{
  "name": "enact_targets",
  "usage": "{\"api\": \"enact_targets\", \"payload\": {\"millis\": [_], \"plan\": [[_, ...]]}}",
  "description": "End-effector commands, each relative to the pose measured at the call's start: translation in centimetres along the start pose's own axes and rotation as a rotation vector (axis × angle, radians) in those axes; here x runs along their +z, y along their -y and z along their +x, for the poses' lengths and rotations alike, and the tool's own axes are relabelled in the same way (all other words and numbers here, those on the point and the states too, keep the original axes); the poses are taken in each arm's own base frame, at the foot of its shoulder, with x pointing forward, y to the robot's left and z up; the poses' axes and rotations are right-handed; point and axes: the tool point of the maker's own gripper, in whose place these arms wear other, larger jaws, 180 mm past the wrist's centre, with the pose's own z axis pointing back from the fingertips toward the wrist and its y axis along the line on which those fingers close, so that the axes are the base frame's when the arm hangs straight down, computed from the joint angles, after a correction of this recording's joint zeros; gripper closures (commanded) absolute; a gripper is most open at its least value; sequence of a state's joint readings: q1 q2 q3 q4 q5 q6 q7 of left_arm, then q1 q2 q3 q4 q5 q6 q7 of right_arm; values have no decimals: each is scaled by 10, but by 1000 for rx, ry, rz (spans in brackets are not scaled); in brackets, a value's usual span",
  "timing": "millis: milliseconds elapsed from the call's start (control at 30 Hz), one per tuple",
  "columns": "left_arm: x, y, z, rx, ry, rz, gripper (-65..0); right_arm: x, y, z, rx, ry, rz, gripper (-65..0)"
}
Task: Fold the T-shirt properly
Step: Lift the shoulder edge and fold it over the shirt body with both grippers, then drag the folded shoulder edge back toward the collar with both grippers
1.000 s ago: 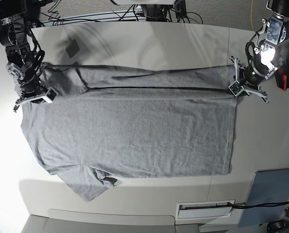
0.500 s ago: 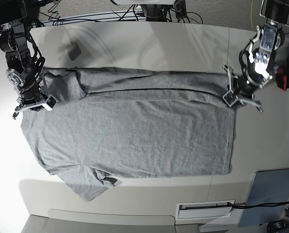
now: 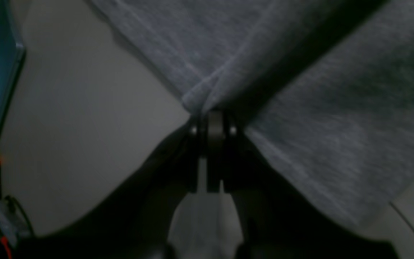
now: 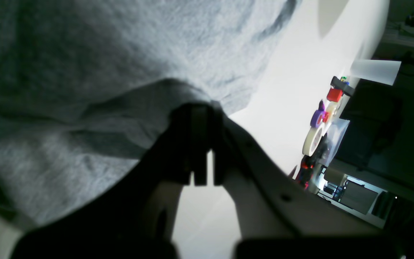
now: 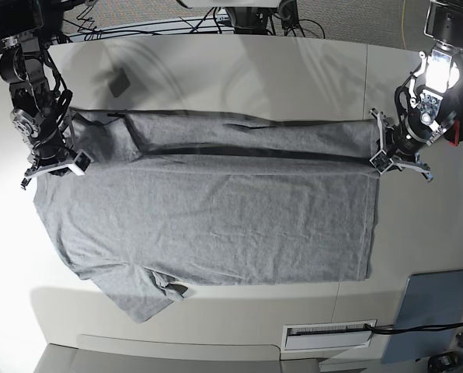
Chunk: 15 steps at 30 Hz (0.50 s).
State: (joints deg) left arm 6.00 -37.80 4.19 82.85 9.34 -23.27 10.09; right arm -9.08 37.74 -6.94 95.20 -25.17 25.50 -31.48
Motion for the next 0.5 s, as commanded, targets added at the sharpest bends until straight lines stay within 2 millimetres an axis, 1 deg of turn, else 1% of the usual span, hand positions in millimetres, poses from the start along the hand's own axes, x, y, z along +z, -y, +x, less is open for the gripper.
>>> {"api": "enact_targets", "payload": {"millis": [0,100,200,233,300,333,367,467], "plan": [[4,-14,7,-21,19,20,0,2,18,-2,10,-4,-49,0],[4,-9,8,-17,27,-11,0,2,18,-2,10,-3,-49,0],[4,-9,8,-17,26,-10,0,2,18,-2,11,-4,-49,0],[4,-9,8,-17,25,-9,-46,2,19,-2,10,-4,-50,0],[4,-9,4,-16,2,-9,-212,2,20,-4,9,-14,-52,-1],[4,-9,1,-7,-11,-11,-269,3,20,-6,10,-28,-54,-23],[4,-8,0,8,-18,-14,-289,4,22,-8,13,-42,-59,-50],[4,-7,3,46,-9,-20,-288,10,29,-3,14,-53,-83,-157]]}}
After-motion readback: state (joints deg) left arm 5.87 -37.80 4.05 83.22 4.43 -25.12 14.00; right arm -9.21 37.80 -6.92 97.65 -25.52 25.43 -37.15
